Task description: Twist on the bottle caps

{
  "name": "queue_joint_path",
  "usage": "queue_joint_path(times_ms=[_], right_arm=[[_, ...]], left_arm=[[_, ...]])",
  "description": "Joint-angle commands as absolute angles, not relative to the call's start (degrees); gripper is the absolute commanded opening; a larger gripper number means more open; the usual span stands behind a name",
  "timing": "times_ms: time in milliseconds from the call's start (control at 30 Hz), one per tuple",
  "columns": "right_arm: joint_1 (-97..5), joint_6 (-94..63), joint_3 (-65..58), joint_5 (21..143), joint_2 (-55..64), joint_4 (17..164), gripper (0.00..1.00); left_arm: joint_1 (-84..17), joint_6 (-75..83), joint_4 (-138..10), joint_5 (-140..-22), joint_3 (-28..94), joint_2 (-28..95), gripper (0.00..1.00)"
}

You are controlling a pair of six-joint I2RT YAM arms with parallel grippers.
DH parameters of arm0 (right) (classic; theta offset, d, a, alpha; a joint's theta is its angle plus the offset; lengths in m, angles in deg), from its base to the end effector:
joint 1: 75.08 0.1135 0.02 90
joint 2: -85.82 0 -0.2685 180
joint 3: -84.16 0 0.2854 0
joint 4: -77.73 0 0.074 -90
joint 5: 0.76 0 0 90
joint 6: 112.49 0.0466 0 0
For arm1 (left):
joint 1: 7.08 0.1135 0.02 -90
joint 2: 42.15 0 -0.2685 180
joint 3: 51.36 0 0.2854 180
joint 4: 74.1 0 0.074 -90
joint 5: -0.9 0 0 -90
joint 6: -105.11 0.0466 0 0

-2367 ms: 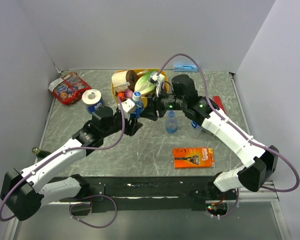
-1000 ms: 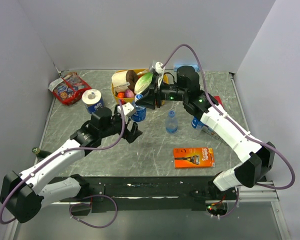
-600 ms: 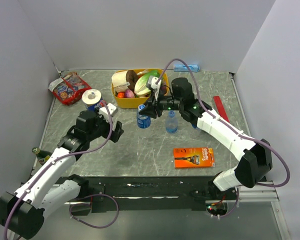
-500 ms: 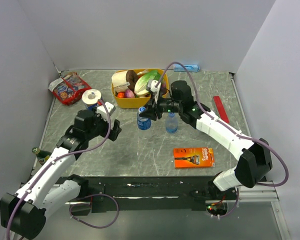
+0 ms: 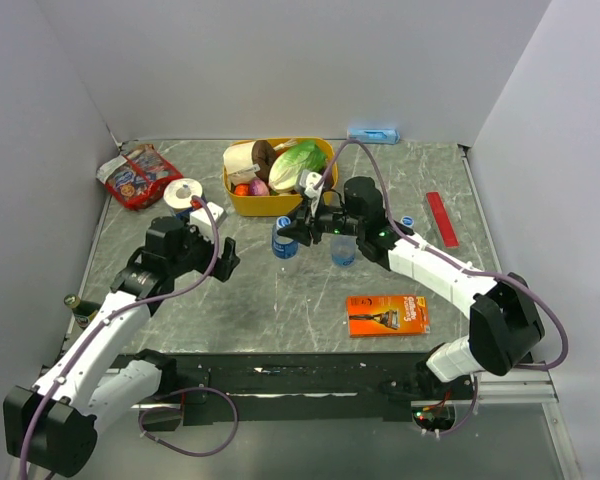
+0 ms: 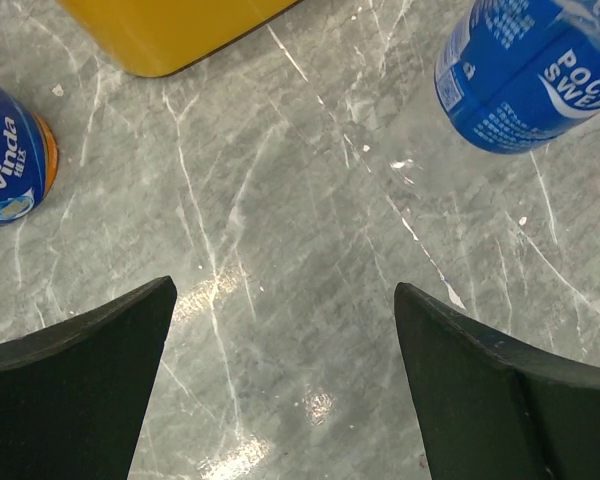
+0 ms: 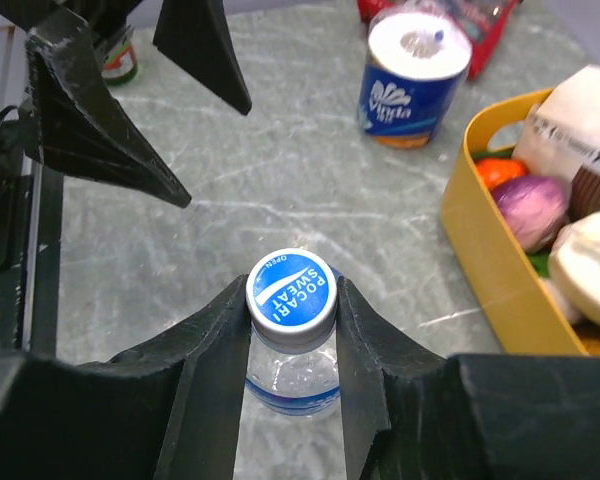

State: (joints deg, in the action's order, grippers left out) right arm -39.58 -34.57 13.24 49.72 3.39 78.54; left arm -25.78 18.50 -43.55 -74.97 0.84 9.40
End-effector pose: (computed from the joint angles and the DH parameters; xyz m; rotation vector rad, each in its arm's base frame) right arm 0.2854 0.2400 0.2993 -1.1718 1.4004 0.9037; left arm 0.2253 -0.0883 0.2676 0.5494 2.0296 -0.4192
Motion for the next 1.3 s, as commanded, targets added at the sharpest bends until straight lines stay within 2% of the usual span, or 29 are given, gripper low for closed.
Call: queue_joint_path(times_ms=[0, 100, 400, 533, 800, 867, 1100, 1200, 1267], right_arm=[[-39.13, -35.41, 13.75, 49.34, 2.86, 69.31, 0.31], [-38.78, -35.77, 14.54, 49.95, 1.72, 67.99, 0.35], [-38.26, -35.59, 16.92, 50.66, -0.22, 65.79, 0.37], [-37.91, -35.85, 17.71, 52.32, -0.22, 66.84, 0.55], [-37.82, -36.56, 17.8, 52.94, -0.31, 67.72, 0.7], [-37.82, -36.56, 17.36, 53.21, -0.49, 67.9, 0.98], [-37.82, -36.47, 15.78, 53.74, -0.49, 69.12, 0.99], [-37.73, -36.91, 12.1, 52.16, 0.83, 76.04, 0.99], [-37.56, -34.99, 7.01, 57.22, 2.05, 80.7, 0.99]], left_arm=[[-24.49, 18.53, -43.51, -73.2, 4.19, 10.32, 0.96], [-23.87, 18.44, -43.77, -72.58, 4.36, 10.94, 0.96], [-22.73, 18.71, -43.33, -71.79, 4.89, 11.29, 0.96], [-22.64, 18.71, -43.59, -71.7, 4.98, 11.64, 0.96], [-22.55, 18.53, -44.3, -70.03, 4.45, 12.08, 0.96], [-22.55, 18.62, -44.47, -69.77, 4.45, 12.34, 0.96], [-22.55, 18.27, -44.91, -69.15, 4.36, 12.52, 0.96], [-22.55, 17.92, -44.65, -69.85, 4.97, 12.17, 0.96], [-22.55, 18.09, -44.82, -70.55, 5.77, 12.17, 0.96]])
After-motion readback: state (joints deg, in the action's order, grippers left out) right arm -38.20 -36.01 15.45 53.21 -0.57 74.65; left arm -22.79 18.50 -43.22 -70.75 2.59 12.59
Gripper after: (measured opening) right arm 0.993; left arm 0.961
